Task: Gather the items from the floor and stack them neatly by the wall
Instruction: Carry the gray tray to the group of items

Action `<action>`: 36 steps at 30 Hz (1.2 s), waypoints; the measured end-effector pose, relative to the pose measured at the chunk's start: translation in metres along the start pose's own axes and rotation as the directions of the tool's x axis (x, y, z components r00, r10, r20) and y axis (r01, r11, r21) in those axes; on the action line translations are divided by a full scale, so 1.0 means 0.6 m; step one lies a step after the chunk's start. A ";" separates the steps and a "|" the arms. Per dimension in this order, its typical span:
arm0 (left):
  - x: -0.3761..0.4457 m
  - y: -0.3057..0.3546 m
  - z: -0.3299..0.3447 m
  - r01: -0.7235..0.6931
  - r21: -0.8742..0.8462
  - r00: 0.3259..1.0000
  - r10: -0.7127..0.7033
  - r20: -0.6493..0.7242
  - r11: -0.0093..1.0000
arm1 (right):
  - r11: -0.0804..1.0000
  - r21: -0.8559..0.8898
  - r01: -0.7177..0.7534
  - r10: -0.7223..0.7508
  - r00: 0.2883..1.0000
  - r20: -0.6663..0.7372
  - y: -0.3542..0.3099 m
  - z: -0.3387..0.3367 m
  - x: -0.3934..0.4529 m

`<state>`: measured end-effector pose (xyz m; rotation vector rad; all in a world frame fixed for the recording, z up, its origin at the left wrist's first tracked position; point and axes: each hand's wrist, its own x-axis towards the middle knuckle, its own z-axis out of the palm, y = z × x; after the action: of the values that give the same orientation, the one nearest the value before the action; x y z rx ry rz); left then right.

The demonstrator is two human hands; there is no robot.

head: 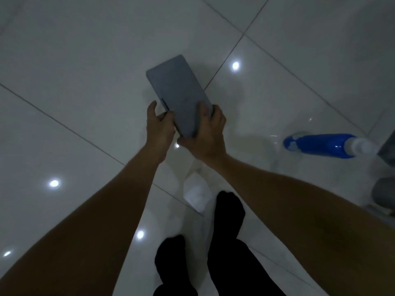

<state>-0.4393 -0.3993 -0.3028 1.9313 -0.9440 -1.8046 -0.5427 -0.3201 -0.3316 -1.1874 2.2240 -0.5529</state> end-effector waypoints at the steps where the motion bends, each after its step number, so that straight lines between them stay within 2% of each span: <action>1: -0.013 0.010 -0.001 0.009 -0.014 1.000 -0.009 0.009 1.000 | 1.000 0.025 0.006 -0.005 0.999 -0.033 0.002 -0.013 -0.024; 7: -0.128 0.062 0.005 0.010 -0.026 0.994 -0.007 0.105 1.000 | 0.982 0.181 0.062 -0.035 0.988 -0.153 -0.013 -0.121 -0.168; 14: -0.310 0.120 0.048 -0.101 0.078 0.971 0.081 0.225 0.992 | 0.973 0.230 -0.030 0.089 0.964 -0.249 -0.020 -0.275 -0.364; 17: -0.395 0.135 0.081 -0.154 0.168 0.933 0.087 0.349 0.974 | 0.964 0.255 -0.080 0.157 0.942 -0.297 -0.004 -0.335 -0.451; 21: -0.510 0.126 0.150 -0.201 0.239 0.868 0.060 0.493 0.950 | 0.941 0.305 -0.149 0.241 0.926 -0.291 0.052 -0.413 -0.557; 29: -0.679 -0.005 0.331 -0.224 0.319 0.783 -0.025 0.622 0.921 | 0.932 0.276 -0.236 0.328 0.873 -0.362 0.244 -0.547 -0.745; 33: -0.761 -0.128 0.431 -0.253 0.358 0.764 -0.041 0.644 0.899 | 0.911 0.266 -0.316 0.394 0.858 -0.330 0.376 -0.580 -0.851; 36: -0.829 -0.225 0.508 -0.257 0.403 0.746 -0.085 0.660 0.878 | 0.861 0.298 -0.411 0.492 0.821 -0.289 0.473 -0.598 -0.938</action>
<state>-0.6911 0.0868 -0.0601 1.3884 -1.8275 -2.4310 -0.6911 0.3392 -0.0693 -0.4259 2.5486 -0.8387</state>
